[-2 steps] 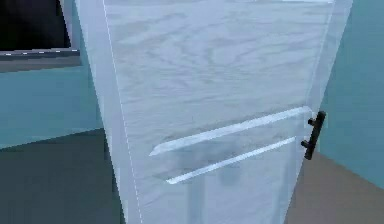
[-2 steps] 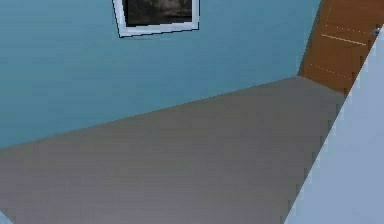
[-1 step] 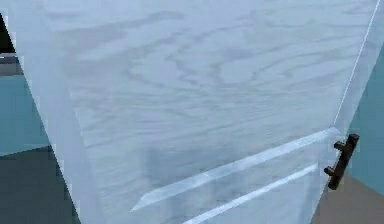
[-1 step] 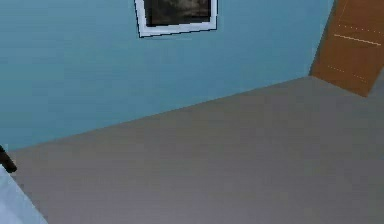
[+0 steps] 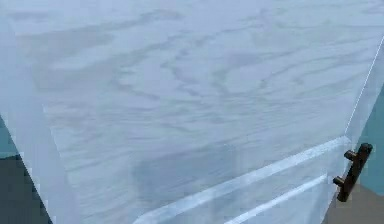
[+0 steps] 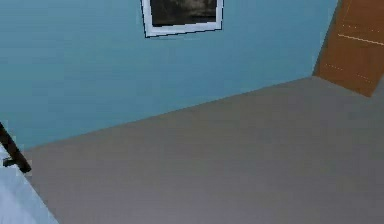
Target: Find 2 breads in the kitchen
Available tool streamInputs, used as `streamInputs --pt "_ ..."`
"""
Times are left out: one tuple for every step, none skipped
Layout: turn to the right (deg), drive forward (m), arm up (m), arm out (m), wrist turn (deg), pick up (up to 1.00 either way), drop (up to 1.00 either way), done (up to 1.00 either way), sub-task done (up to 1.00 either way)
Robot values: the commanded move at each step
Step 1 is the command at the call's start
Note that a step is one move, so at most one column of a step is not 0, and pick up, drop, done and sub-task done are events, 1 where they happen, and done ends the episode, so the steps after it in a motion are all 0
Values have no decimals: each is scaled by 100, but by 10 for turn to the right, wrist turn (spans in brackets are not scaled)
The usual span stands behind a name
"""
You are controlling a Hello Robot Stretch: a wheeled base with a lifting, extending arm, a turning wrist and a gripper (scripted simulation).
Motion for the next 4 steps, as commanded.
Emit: streamInputs --pt "450 0 0 0 0 0 0 0 0" --pt "330 0 0 0 0 0 0 0 0" --pt "0 25 0 0 0 0 0 0 0" --pt "-450 0 0 0 0 0 0 0 0"
